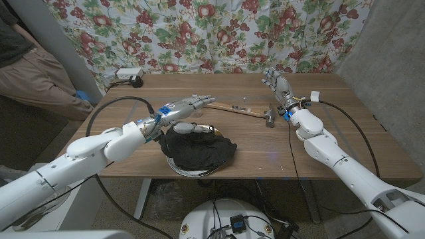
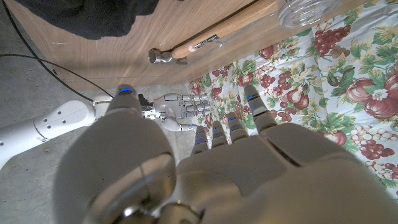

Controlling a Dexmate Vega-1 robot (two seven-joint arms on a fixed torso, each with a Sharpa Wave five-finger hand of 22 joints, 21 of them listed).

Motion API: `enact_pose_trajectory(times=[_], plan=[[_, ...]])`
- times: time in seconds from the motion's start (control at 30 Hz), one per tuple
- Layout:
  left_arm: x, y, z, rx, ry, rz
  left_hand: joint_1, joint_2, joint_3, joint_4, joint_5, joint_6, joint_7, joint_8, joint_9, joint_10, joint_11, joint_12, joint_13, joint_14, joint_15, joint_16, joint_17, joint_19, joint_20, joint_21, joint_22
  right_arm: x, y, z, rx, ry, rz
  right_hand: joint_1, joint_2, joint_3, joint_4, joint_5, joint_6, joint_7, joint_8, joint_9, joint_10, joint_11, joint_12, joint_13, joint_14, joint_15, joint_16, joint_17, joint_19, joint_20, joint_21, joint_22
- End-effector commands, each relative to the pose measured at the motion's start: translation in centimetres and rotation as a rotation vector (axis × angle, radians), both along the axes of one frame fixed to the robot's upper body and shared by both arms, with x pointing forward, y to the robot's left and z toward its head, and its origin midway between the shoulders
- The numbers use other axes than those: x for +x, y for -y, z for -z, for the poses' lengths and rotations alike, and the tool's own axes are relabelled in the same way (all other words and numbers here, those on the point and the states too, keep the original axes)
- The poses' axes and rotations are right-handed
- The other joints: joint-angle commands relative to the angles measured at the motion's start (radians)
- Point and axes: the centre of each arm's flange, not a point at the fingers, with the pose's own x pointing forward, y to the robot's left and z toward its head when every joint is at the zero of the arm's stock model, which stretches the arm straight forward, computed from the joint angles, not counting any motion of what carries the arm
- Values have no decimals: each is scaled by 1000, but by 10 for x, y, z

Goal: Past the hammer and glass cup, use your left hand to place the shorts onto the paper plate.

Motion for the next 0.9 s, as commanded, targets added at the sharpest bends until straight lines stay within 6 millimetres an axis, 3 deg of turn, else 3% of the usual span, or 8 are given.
enact_pose_trajectory(times=[0.03,0.37,0.9], plan=[[-3,-6,-4,-65,23,12,-28,10,-12,8,10,-21,-3,1,0,-15,4,9,1,-15,8,2,2,-19,1,-19,5,-1,-1,-1,-6,4,-1,-1,34,4,0,2,2,1,1,3,3,1,2,3,7,-2,1,-1,-8,-46,1,2],[-4,-12,-8,-124,39,27,-84,25,-34,41,20,-58,3,1,-1,-64,16,5,-1,-67,22,-1,3,-50,2,-66,6,-1,-2,-2,-9,8,0,-2,33,4,0,3,3,0,1,3,3,2,2,3,7,-2,2,-1,-9,-46,1,2],[0,-18,-13,-202,56,54,-126,39,-51,67,27,-76,1,5,0,-88,19,8,-2,-97,27,1,3,-78,1,-102,7,-1,-1,-4,-13,6,4,-2,32,3,0,3,3,2,1,3,4,1,2,3,7,-1,1,-1,-12,-47,0,2]])
